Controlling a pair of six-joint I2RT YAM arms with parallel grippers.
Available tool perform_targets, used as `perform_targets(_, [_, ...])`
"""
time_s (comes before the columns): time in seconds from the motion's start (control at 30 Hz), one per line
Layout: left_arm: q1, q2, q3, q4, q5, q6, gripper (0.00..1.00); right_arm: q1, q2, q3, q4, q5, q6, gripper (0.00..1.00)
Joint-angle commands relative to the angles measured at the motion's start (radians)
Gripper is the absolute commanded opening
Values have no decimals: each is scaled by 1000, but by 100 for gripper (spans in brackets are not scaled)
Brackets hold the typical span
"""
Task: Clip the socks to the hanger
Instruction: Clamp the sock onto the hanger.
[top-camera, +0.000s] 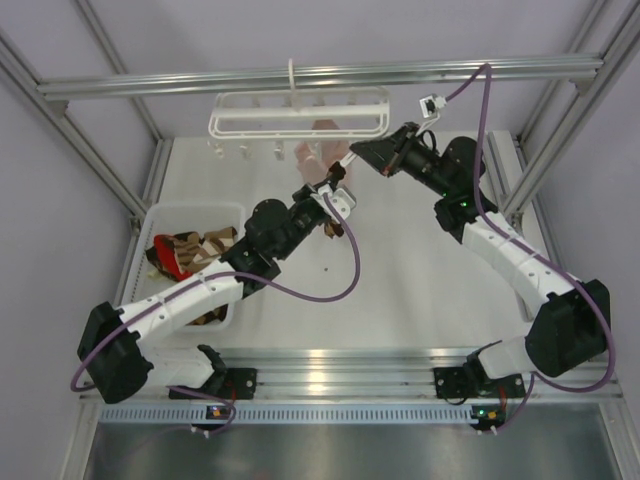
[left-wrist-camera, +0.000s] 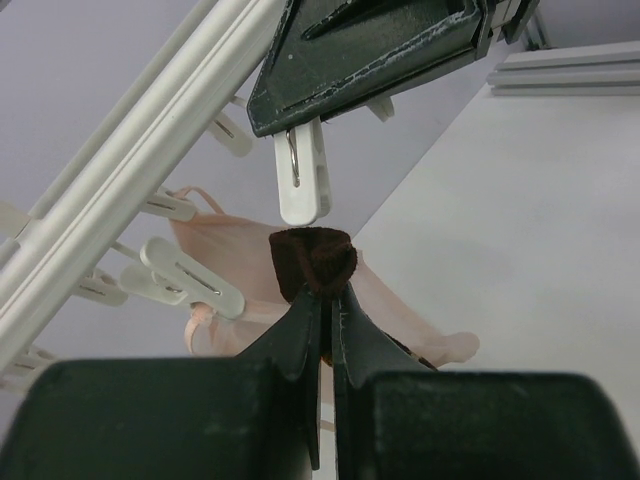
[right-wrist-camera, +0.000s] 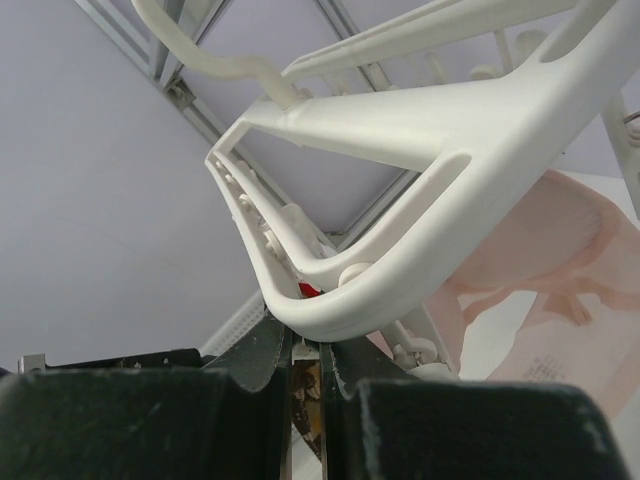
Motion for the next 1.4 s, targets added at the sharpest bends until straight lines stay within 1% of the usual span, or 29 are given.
perform_targets(0.0, [2, 6, 49, 78, 17, -18, 0, 27, 8, 31, -94, -48, -38, 0])
perform_targets(0.37, [3, 10, 62, 88, 19, -10, 0, 47, 22, 37, -83, -60, -36, 0])
perform_targets(0.57, [5, 0, 57, 101, 6, -7, 0, 47, 19, 35, -97, -58, -54, 0])
perform_targets(0.9, [8, 10, 71, 117, 25, -9, 0, 48, 22, 41, -97, -58, -53, 0])
perform_targets(1.23, [16, -1, 62, 143, -1, 2, 0, 47, 16, 35, -111, -58, -76, 0])
perform_targets(1.37, [19, 0, 65, 144, 14, 2, 0, 47, 22, 37, -100, -66, -70, 0])
